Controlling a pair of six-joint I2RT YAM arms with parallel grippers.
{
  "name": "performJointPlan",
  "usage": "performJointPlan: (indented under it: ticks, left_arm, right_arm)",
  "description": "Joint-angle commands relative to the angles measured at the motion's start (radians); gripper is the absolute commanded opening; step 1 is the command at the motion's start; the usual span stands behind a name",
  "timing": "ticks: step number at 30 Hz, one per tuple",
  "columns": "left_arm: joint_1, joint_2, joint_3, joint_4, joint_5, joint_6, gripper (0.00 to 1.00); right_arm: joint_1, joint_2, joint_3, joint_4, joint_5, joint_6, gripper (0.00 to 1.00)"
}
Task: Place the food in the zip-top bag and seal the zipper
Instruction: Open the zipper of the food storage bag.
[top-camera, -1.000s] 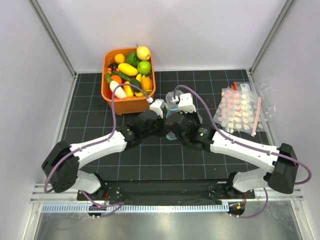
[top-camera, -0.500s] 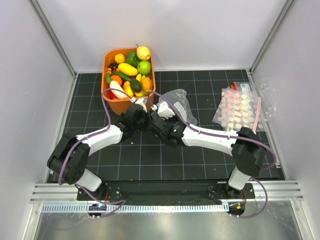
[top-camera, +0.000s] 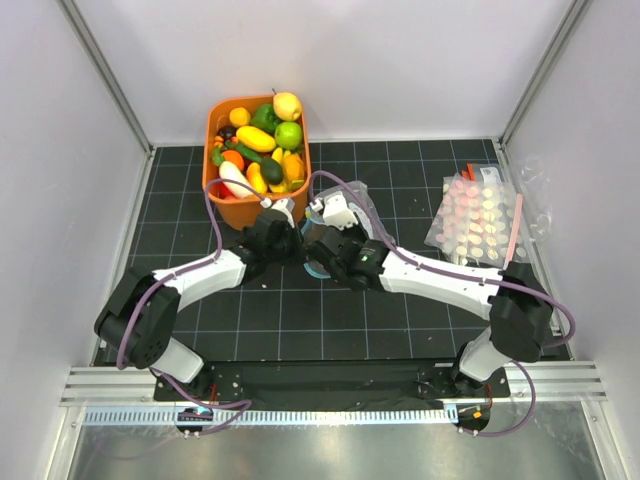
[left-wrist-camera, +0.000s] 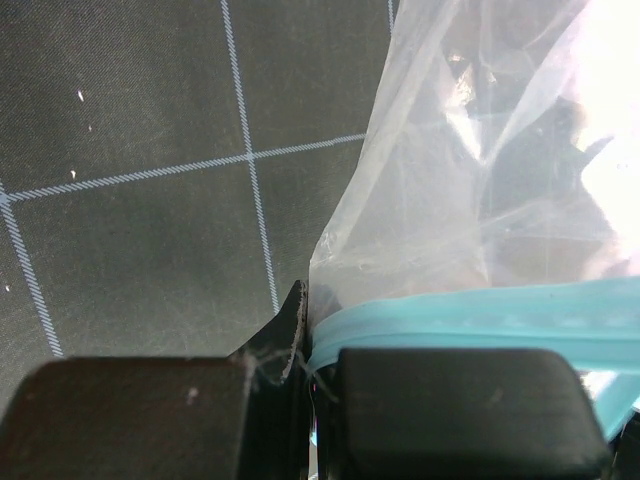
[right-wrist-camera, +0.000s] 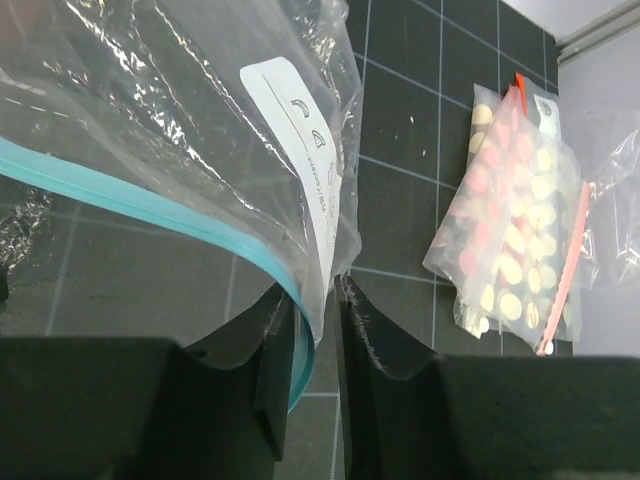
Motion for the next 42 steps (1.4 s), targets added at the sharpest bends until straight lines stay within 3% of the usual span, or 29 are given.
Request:
performJointPlan:
  ticks: [1,11,12,15,23,34,42]
  left_arm:
    - [0.0,-0.03,0.014,0.0,0.003,0.019,0.0]
    - [-0.002,-0.045,0.027,0.006,0.012,0.025,0.0]
    - [-0.003,-0.047,0.027,0.005,0.012,0.025,0.0]
    - [-0.006,-0.052,0.027,0.013,0.014,0.028,0.0]
    - [-0.019,-0.039,0.035,0.013,0.002,0.034,0.0]
    - [-0.052,-0.041,0.049,-0.004,-0.058,0.057,0.0]
    - [-0.059,-0.044,0.057,-0.013,-0.067,0.059,0.0]
  right_arm:
    - [-0.004,-0.069,-0.016,0.041,0.02,0.01,0.26]
    - [-0.002,-0.239,-0.084,0.086,-0.269,0.025,0.3]
    - [-0.002,-0.247,-0.09,0.09,-0.272,0.024,0.18]
    - [-0.002,-0.253,-0.085,0.081,-0.269,0.027,0.01]
    - [-0.002,-0.295,-0.065,0.035,-0.42,0.06,0.01]
    - [-0.002,-0.353,-0.034,-0.039,-0.402,0.077,0.06]
    - [-0.001,-0.493,-0.148,0.104,-0.39,0.039,0.36]
